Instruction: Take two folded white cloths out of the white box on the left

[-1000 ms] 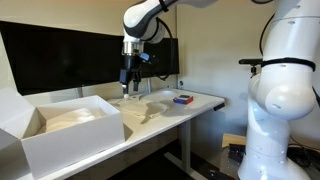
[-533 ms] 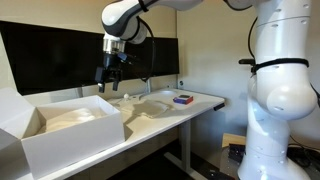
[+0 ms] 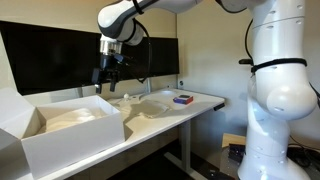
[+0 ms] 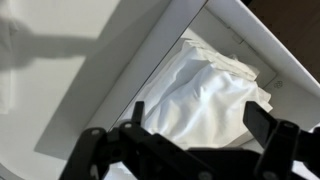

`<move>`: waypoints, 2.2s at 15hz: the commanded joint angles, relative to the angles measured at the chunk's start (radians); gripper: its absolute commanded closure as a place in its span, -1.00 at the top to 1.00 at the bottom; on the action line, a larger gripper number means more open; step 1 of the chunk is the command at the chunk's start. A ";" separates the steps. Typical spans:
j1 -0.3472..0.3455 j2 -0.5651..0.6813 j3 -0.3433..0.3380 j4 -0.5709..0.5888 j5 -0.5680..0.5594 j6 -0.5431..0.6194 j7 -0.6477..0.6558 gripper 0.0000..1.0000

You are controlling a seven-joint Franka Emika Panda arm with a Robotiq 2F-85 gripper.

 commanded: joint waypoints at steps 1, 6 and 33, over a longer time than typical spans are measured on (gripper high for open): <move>-0.014 0.034 0.016 0.017 0.036 0.002 -0.020 1.00; -0.005 0.120 0.041 0.098 0.048 0.009 0.010 1.00; 0.046 0.728 -0.052 0.929 -0.108 -0.329 0.485 1.00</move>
